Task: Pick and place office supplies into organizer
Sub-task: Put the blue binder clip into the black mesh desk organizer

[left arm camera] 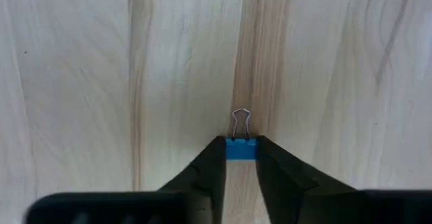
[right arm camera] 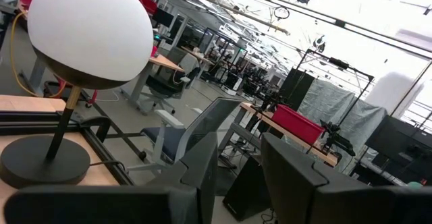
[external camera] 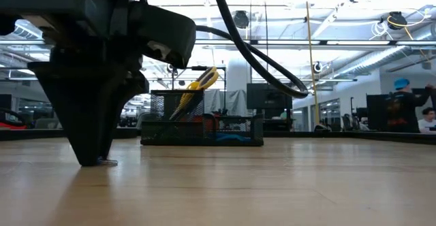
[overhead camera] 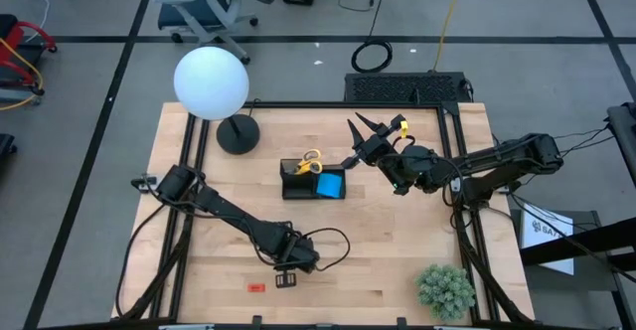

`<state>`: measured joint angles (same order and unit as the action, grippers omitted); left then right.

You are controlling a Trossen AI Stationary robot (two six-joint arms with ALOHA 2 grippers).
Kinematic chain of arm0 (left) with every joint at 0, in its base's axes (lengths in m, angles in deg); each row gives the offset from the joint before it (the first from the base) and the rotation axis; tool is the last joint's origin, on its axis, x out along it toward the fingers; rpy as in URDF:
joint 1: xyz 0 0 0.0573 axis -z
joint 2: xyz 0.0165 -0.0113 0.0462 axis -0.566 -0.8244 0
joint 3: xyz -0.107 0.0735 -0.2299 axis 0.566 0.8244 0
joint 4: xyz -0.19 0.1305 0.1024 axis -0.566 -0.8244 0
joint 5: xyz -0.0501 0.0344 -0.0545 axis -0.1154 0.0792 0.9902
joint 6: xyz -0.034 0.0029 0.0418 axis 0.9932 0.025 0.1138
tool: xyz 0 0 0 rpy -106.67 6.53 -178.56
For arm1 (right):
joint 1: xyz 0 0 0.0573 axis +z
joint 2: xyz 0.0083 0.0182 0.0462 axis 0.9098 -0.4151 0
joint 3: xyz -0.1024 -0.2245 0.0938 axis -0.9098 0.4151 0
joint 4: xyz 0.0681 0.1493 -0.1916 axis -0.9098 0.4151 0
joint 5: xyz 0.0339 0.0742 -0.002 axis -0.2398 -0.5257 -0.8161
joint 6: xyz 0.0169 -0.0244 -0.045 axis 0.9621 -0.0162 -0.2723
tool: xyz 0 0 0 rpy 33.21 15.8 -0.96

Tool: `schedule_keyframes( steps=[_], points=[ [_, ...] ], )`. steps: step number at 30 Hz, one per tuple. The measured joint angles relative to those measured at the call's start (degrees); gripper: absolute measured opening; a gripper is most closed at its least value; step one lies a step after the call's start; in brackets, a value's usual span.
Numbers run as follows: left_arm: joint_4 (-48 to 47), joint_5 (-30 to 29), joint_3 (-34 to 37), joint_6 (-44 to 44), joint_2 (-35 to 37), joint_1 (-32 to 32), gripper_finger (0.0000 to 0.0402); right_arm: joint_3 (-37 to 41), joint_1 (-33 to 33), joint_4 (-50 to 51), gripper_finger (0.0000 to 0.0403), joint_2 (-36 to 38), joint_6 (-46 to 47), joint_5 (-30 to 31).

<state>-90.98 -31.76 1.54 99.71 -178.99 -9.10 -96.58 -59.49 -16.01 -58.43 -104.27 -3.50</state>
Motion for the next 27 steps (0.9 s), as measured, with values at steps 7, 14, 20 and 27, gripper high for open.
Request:
schedule_keyframes(
  steps=[7, 14, 20, 27],
  points=[
    [0.31, 0.56, 0.00, 0.02, 0.00, -0.34, 0.0038, 0.00, 0.00, -0.01, 0.0105, 0.00, 0.01, 0.00],
    [0.33, 0.44, 0.00, -0.61, 0.00, -0.34, 0.0052, 0.00, 0.02, 0.01, 0.0105, 0.00, 0.01, 0.00],
    [0.31, 0.36, 0.00, -0.86, 0.47, -0.68, 0.0039, 0.00, 0.00, 0.00, 0.0105, 0.00, 0.02, 0.00],
    [-1.06, -4.91, 0.26, -1.63, 2.83, -1.14, 0.0045, 0.00, 0.00, 0.00, 0.0105, 0.00, 0.01, 0.00]
  ],
)
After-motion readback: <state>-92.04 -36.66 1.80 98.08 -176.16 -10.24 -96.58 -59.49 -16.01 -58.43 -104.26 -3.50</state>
